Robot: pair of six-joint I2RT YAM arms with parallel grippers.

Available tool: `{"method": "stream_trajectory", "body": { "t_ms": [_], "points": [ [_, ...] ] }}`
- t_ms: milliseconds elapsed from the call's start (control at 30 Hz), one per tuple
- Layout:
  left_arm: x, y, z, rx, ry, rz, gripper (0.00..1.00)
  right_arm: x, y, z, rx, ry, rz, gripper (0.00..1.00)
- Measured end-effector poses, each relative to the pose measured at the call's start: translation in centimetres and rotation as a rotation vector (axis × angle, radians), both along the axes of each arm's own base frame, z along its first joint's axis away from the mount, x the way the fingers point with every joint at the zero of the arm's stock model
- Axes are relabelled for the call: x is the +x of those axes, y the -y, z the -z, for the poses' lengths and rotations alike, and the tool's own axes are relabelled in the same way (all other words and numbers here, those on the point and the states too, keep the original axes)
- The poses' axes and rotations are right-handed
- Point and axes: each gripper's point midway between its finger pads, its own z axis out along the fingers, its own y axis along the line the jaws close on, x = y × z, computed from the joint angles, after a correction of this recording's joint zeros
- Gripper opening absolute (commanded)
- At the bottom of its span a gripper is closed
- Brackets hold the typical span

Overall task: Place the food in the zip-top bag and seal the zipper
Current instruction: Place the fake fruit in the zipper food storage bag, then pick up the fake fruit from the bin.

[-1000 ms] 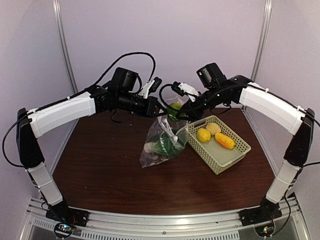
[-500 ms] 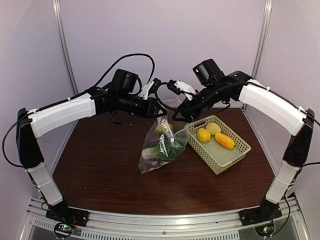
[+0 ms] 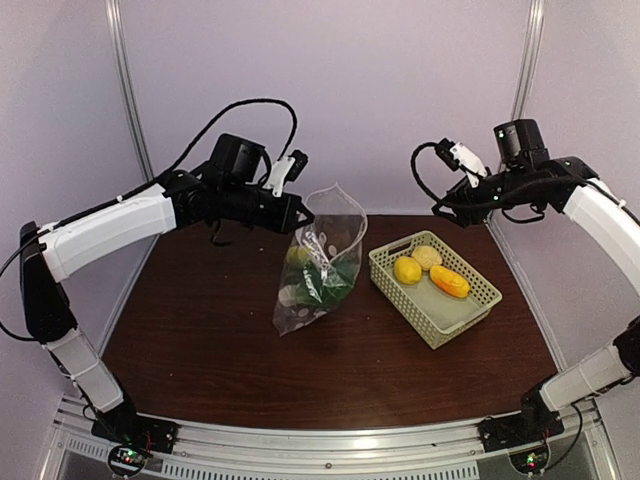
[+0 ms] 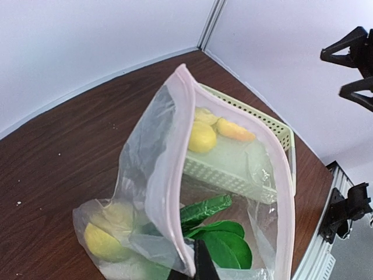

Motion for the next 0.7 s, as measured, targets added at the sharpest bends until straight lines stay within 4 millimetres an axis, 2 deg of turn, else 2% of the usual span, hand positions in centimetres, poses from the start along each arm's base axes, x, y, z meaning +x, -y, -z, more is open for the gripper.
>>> {"method": "stream_trajectory", "body": {
  "t_ms": [167,267,433,700],
  "points": [
    [-0.3,0.7,2.8,0.043,-0.061,0.043,0.0,1.5,4.7,10.6,-0.157,-0.21,0.073,0.51],
    [-0.6,1.0,3.3,0.041,-0.082,0.064,0.0,2.1,7.0,15.2,-0.249,-0.311,0.109,0.49],
    [-0.8,1.1,3.5,0.034,-0.088,0.074,0.0,3.1,8.9,18.6,-0.375,-0.355,0.129,0.46],
    [-1.4,0.5,5.0,0.051,-0.118,0.07,0.0,5.5,9.9,24.7,-0.518,-0.459,0.119,0.46]
  ]
}}
